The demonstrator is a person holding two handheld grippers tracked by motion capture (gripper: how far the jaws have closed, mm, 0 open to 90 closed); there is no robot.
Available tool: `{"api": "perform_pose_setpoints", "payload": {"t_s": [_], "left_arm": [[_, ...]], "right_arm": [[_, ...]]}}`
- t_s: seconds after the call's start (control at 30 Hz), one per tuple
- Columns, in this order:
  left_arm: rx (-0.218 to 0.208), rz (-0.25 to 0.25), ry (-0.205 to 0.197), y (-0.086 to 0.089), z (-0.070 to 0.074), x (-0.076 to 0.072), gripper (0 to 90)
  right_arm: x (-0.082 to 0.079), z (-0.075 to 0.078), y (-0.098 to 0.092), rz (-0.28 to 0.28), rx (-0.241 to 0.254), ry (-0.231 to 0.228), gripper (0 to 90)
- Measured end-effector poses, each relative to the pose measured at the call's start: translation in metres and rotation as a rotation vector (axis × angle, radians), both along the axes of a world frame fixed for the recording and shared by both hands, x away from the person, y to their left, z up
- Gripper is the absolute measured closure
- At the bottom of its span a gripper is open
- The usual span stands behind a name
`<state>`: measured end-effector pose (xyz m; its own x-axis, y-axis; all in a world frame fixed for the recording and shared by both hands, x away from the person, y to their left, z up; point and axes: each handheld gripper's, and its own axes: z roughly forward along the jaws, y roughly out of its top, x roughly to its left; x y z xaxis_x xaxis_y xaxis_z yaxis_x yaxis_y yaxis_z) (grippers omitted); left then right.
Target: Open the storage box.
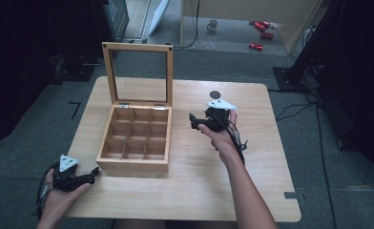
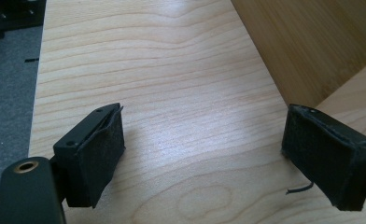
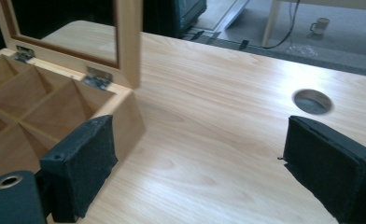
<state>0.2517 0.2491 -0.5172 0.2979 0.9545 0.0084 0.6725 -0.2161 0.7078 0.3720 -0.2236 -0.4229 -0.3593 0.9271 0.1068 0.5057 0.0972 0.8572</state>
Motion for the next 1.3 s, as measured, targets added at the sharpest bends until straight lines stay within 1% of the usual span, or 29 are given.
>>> {"api": "perform_pose_setpoints", "payload": {"t_s": [0.03, 0.07, 0.1, 0.17, 0.3, 0.33, 0.37, 0.43, 0.47, 0.5, 0.53, 0.6, 0.63, 0.67, 0.7, 0.73, 0.77, 0.83, 0.87, 0.93, 0.97, 1.0, 1.03, 1.13, 1.17, 1.23, 1.27, 1.3], "left_arm": [[0.000, 0.000, 0.000, 0.000, 0.000, 0.000, 13.8], [0.000, 0.000, 0.000, 0.000, 0.000, 0.000, 13.9], [0.002, -0.001, 0.001, 0.000, 0.000, 0.000, 13.9], [0.001, 0.000, -0.001, 0.000, 0.000, 0.000, 14.1], [0.000, 0.001, -0.003, 0.000, 0.000, 0.000, 14.6], [0.000, 0.001, -0.003, 0.000, 0.000, 0.000, 14.6], [0.000, 0.001, -0.003, 0.000, 0.000, 0.000, 14.6], [0.000, 0.001, -0.003, 0.000, 0.000, -0.001, 14.6], [0.000, 0.001, -0.003, 0.000, 0.000, -0.001, 14.6], [0.000, 0.001, -0.003, 0.000, 0.000, -0.001, 14.6], [0.000, 0.001, -0.003, 0.000, 0.000, 0.000, 14.6], [0.000, 0.001, -0.003, 0.000, 0.000, 0.000, 14.6], [0.000, 0.001, -0.003, 0.000, 0.000, -0.001, 14.6], [0.000, 0.001, -0.003, 0.000, 0.000, -0.001, 14.6], [0.001, 0.001, -0.003, 0.000, 0.000, -0.001, 14.6], [0.001, 0.001, -0.003, 0.000, 0.000, -0.001, 14.6], [0.001, 0.001, -0.004, 0.000, 0.000, -0.001, 14.6], [0.001, 0.001, -0.003, 0.000, 0.000, -0.001, 14.6], [0.001, 0.001, -0.003, 0.000, 0.000, -0.001, 14.7], [0.001, 0.001, -0.004, 0.000, 0.000, -0.001, 14.7], [0.001, 0.001, -0.004, 0.000, 0.000, -0.001, 14.7], [0.001, 0.002, -0.004, 0.000, 0.000, -0.001, 14.7], [0.001, 0.002, -0.004, 0.000, 0.000, -0.001, 14.8], [0.001, 0.002, -0.004, 0.000, 0.000, -0.001, 14.8], [0.001, 0.002, -0.004, 0.000, 0.000, -0.001, 14.8], [0.001, 0.002, -0.003, 0.000, 0.000, -0.001, 14.8], [0.001, 0.002, -0.003, 0.000, 0.000, -0.001, 14.8], [0.001, 0.002, -0.004, 0.000, 0.000, -0.001, 14.8]], "right_arm": [[-0.007, -0.002, -0.011, -0.012, 0.006, 0.002, 8.9], [-0.007, -0.002, -0.011, -0.012, 0.006, 0.002, 8.9], [-0.012, -0.004, -0.018, -0.017, -0.001, 0.002, 9.0], [-0.018, -0.007, -0.026, -0.018, -0.011, 0.010, 8.9], [-0.029, -0.009, -0.039, -0.010, -0.006, 0.009, 8.9], [-0.029, -0.009, -0.039, -0.010, -0.006, 0.009, 8.9], [-0.036, -0.012, -0.046, -0.011, -0.013, 0.011, 8.9], [-0.038, -0.013, -0.048, -0.011, -0.018, 0.013, 8.9], [-0.045, -0.017, -0.055, -0.014, -0.030, 0.019, 8.9], [-0.045, -0.017, -0.055, -0.014, -0.030, 0.019, 8.9], [-0.050, -0.020, -0.061, -0.017, -0.033, 0.022, 8.9], [-0.053, -0.021, -0.064, -0.020, -0.032, 0.024, 8.9], [-0.059, -0.025, -0.071, -0.030, -0.032, 0.029, 8.9], [-0.059, -0.025, -0.071, -0.030, -0.032, 0.029, 8.9], [-0.064, -0.029, -0.078, -0.038, -0.033, 0.035, 8.9], [-0.064, -0.029, -0.078, -0.038, -0.033, 0.035, 8.9], [-0.070, -0.033, -0.084, -0.050, -0.028, 0.043, 8.9], [-0.074, -0.037, -0.090, -0.056, -0.029, 0.047, 8.9], [-0.074, -0.037, -0.090, -0.056, -0.029, 0.047, 8.9], [-0.080, -0.043, -0.098, -0.066, -0.027, 0.057, 9.0], [-0.085, -0.047, -0.104, -0.077, -0.025, 0.065, 8.9], [-0.085, -0.047, -0.104, -0.077, -0.025, 0.065, 8.9], [-0.091, -0.052, -0.111, -0.092, -0.020, 0.073, 8.9], [-0.099, -0.059, -0.121, -0.106, -0.017, 0.083, 8.9], [-0.099, -0.059, -0.121, -0.106, -0.017, 0.083, 8.9], [-0.106, -0.064, -0.130, -0.123, -0.011, 0.092, 8.9], [-0.106, -0.064, -0.130, -0.123, -0.011, 0.092, 8.9], [-0.112, -0.067, -0.137, -0.136, -0.004, 0.099, 8.9]]}}
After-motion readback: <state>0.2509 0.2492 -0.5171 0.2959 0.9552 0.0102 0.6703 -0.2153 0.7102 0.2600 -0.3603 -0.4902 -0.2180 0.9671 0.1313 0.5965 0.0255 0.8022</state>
